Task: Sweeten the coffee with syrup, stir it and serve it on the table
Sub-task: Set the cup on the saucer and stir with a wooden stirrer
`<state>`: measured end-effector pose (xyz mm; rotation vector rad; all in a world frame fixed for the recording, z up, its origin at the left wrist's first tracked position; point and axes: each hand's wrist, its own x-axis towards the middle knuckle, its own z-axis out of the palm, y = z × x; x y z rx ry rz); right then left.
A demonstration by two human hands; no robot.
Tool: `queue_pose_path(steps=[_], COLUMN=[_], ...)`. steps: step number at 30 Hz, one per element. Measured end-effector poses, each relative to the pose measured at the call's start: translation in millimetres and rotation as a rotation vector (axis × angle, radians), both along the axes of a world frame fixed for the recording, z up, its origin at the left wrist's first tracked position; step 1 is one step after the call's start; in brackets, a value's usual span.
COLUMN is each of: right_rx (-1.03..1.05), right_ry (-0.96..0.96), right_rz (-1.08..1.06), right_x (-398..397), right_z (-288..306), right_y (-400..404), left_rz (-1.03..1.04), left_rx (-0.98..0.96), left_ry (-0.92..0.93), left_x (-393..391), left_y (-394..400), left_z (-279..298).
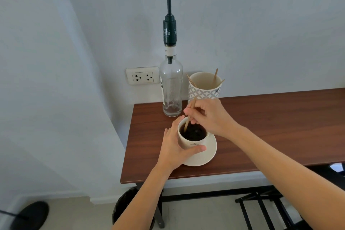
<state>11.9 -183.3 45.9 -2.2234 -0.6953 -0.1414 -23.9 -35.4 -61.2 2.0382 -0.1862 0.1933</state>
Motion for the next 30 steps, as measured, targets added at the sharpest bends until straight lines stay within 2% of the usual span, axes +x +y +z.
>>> queue_pose_path(steps=[3, 6, 9, 11, 15, 17, 20, 22, 25, 28, 30], right_rx=[-0.092, -0.145, -0.022, 0.012, -0.111, -0.143, -0.019, 0.032, -0.061, -0.132, -0.054], right_ry=[-0.109, -0.019, 0.087, 0.0, -0.103, -0.047, 0.088, 0.005, -0.133, -0.054, 0.061], right_rz=[-0.086, -0.095, -0.008, -0.014, -0.135, -0.129, -0.022, -0.022, -0.12, -0.134, -0.049], right_x=[10.5, 11.8, 0.9, 1.6, 13.3, 12.2, 0.6, 0.6, 9.6, 12.5, 3.5], right_z=[2.5, 2.8, -0.1, -0.7, 3.6, 2.4, -2.0, -4.9, -1.4, 0.3, -1.2], right_y=[-7.1, -18.4, -5.9, 1.6, -13.2, -20.6, -8.6, 0.5, -6.8, -20.2, -13.2], left_rz=[0.004, 0.003, 0.001, 0.001, 0.01, 0.008, -0.006, -0.005, 0.001, 0.002, -0.006], left_rx=[0.005, 0.014, 0.005, 0.007, 0.003, -0.003, -0.028, -0.033, -0.015, -0.016, -0.025], left_ry=[-0.005, -0.011, -0.005, -0.003, 0.0, 0.007, 0.008, 0.003, -0.004, 0.007, 0.016], left_x=[-0.6, -1.4, -0.8, -1.0, -1.7, -1.8, -1.5, -1.6, -2.1, -2.3, -1.7], left_y=[-0.3, 0.4, 0.5, 0.1, -0.3, -0.4, -0.9, -1.0, -1.0, -0.6, -0.8], left_z=[0.7, 1.2, 1.4, 2.0, 2.4, 2.7, 2.2, 2.1, 2.9, 2.6, 2.0])
